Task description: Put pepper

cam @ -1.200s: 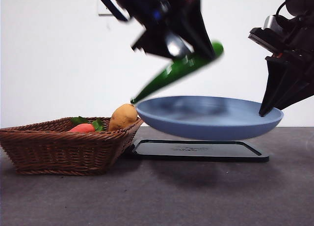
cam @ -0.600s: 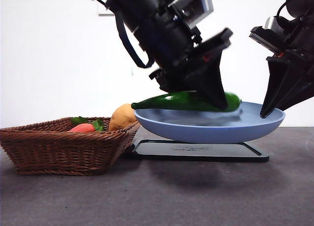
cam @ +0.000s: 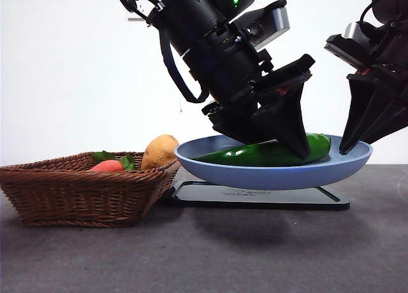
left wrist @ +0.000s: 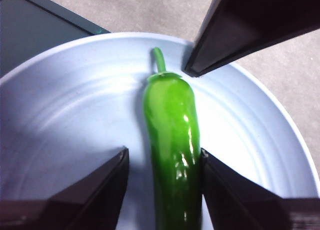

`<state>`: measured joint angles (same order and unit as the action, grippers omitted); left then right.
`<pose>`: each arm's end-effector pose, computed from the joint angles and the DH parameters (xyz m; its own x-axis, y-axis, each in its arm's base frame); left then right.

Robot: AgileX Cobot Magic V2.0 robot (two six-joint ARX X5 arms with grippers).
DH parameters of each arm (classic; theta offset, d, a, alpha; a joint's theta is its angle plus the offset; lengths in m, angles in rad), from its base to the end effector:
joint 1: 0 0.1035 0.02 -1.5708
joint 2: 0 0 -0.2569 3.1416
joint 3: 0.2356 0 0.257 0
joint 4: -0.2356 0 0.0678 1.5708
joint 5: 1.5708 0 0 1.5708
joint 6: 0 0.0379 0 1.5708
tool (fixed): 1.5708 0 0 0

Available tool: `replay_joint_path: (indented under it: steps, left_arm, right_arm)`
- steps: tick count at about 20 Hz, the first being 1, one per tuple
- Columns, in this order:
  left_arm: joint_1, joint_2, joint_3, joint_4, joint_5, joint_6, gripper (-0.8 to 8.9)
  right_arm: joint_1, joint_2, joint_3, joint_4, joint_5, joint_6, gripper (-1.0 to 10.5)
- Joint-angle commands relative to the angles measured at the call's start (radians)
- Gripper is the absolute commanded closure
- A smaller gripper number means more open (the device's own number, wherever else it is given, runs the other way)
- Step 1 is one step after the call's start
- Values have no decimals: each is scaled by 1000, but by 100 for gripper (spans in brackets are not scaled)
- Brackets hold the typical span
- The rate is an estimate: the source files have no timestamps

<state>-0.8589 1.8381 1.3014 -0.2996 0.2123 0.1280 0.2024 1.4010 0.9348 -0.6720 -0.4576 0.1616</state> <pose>0.2576 -0.3108 0.1972 0.2685 -0.6337 -0.7255 0.8875 0.4556 -0.0696 0.2606 0.0706 0.2055 0.2796 0.5084 -0.8145 -0.2140 0.8600 0.4633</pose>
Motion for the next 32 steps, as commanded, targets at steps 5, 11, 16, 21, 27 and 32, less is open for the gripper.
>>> replay_joint_path:
  steps: [5, 11, 16, 21, 27, 32]
  left_arm:
    - [-3, -150, 16, -61, -14, 7, 564]
    - [30, -403, 16, -137, -62, 7, 564]
    - [30, -512, 16, -182, -62, 7, 565]
    - [30, -534, 16, -219, -55, 3, 565]
    - [29, -534, 16, -235, -55, -2, 565]
    - [29, -534, 16, -235, -55, -4, 565]
  right_arm:
    - [-13, 7, 19, 8, -13, 26, 941]
    - [-74, 44, 156, 9, 17, 48, 941]
    - [-99, 233, 382, 5, 19, 60, 941]
    - [-103, 468, 568, 6, 17, 78, 941]
    - [-109, 651, 628, 24, 15, 100, 941]
    - [-109, 706, 628, 24, 13, 99, 941]
